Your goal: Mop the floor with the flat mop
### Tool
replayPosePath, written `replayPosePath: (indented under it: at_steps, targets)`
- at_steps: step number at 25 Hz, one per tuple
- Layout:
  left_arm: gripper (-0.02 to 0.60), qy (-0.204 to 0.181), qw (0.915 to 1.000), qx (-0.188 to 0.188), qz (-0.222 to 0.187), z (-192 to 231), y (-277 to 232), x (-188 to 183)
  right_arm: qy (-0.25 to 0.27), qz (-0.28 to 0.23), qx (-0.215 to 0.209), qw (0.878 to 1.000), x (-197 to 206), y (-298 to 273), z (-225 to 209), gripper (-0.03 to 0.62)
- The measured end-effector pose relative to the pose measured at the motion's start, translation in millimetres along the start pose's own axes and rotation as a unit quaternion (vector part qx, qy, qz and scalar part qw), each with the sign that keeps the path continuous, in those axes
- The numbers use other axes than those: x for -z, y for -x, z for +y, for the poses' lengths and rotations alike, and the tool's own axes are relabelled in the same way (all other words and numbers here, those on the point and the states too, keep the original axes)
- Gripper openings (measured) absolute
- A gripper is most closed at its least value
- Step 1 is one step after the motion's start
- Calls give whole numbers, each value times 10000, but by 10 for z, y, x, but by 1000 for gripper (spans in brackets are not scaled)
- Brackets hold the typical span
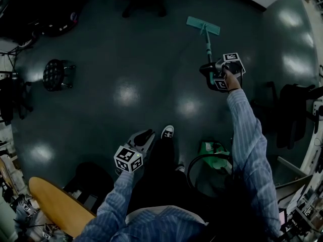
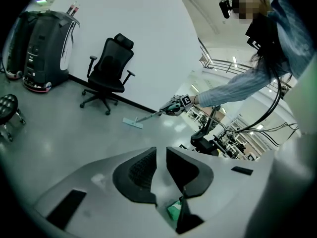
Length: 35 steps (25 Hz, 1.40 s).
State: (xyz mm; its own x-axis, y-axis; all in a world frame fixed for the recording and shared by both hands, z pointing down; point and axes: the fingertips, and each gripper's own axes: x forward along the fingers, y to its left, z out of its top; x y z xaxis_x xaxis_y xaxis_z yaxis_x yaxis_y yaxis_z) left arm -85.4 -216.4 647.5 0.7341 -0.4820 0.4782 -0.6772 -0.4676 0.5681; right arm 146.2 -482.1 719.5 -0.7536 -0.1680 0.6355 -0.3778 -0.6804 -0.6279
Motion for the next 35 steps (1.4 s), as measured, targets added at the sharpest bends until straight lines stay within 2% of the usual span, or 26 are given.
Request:
replayPosePath:
  at_steps: [7,10,19,25,30,35]
  targets:
    - [64,-162,9998,119,-85,-30,78,-45,26,75,59,10000,496,126,-361,9]
    - [64,-213,9995,162,-145,-152,139,-5,39,144,122,9998,828,226,-607,9]
    - [64,-479,9978,444,-108,-780,461,337,-126,318,115,9993,2264,560,-1552,9]
    - [64,-638,9962,573,-112,-1196,715,632,-64,486,326,9983,3190,707,-2316,9]
    - [64,-783,9945,677,-157,-1546,1007,907,-147,593,255,9978,3968,801,-2846,9]
    - [64,-726,9942,738,-299,-1857,1285,1232,-140,749,215,9969,4717,942,-3391,9]
